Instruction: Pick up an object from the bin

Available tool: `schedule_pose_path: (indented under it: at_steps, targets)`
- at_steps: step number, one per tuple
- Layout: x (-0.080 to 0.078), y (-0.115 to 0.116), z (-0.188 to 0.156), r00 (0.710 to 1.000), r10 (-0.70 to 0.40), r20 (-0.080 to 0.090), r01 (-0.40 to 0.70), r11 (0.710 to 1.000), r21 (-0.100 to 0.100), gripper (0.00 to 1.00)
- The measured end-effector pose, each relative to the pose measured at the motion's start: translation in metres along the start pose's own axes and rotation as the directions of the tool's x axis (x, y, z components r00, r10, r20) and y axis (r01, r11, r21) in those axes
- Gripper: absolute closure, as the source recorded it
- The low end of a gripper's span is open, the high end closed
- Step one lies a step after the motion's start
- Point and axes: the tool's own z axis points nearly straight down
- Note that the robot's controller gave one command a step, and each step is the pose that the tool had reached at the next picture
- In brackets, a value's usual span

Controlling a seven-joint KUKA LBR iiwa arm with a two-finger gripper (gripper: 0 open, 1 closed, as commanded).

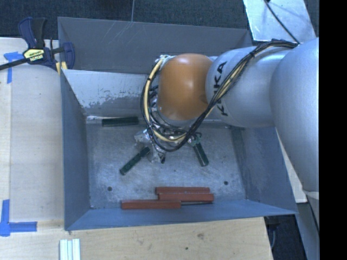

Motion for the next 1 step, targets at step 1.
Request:
schedule_pose_path:
  at_steps: [1]
  targets:
    - [-0.0634,0.0418,-0.1659,1.000,0.018,0.010,-0.018,1.000,0.003,1.00]
